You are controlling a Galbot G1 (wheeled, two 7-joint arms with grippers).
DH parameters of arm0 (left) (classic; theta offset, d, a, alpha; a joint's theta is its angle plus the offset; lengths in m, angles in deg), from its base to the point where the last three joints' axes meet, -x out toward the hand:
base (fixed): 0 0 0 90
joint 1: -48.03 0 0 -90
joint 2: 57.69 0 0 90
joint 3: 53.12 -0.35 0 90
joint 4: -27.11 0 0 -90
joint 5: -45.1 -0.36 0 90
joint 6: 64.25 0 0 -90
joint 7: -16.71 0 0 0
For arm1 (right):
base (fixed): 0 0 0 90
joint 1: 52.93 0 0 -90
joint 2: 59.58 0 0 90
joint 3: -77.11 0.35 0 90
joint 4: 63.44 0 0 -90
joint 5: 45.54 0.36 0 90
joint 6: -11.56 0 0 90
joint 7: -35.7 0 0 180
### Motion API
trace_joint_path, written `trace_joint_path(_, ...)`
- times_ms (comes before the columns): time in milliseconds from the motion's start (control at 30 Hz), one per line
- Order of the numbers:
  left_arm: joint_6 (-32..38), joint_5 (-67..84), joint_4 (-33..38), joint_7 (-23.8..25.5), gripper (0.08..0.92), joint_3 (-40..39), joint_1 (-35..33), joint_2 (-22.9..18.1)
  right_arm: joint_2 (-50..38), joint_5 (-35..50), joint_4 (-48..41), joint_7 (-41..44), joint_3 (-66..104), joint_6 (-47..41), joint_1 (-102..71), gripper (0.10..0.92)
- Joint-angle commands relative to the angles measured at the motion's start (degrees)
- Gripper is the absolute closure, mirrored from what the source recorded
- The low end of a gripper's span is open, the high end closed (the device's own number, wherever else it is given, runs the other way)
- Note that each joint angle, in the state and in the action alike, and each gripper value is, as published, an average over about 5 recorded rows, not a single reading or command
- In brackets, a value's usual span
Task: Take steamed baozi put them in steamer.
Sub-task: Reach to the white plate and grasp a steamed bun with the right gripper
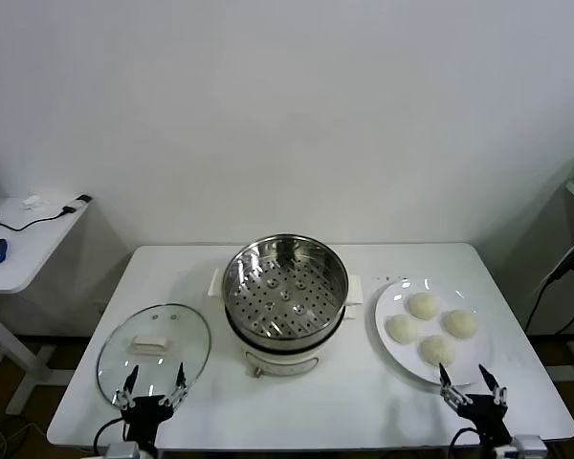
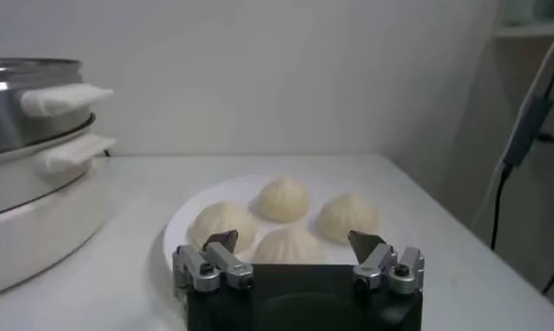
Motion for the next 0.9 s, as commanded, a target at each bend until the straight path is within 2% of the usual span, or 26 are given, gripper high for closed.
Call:
trace_joint_path(33,0.19,0.03,0.12,-0.08,0.177,-0.58,0.14,0.31,-18.87,-4.01,-13.03,8.50,-5.45,-10.87,32.67,0.203)
trace_joint_path(133,0.50,-0.20,-0.04,-0.10,0.177,-1.01,0.02,0.51,-25.17,-7.95,-21.73,14.27,-14.36,-9.50,43.24,0.203)
trace_joint_path(233,0.77,-0.62,-0.02,-0.06,0.177,-1.34,-0.23,0.65,-32.47,-12.52,-28.95,23.60,-26.33,-7.78,52.32,0.203)
trace_joint_path(400,1.05,-1.16,0.10,0.01,0.177,-1.45,-0.57,0.40,-42.12,-19.79,-35.14,48.45,-48.77,1.35,67.19,0.203)
trace_joint_path(567,1.53,-1.64,-0.19,0.03,0.177,-1.46,-0.88,-0.09,-44.42,-26.13,-40.94,64.38,-63.64,8.42,80.70,0.203)
trace_joint_path(767,1.80,-1.93,-0.44,0.12,0.177,-1.48,-0.82,-0.80,-43.18,-26.70,-44.56,70.65,-84.77,8.24,98.04,0.203)
trace_joint_path(900,1.90,-2.10,-0.53,0.18,0.177,-1.56,-0.71,-0.96,-39.37,-21.56,-46.28,69.84,-95.05,3.87,106.07,0.203)
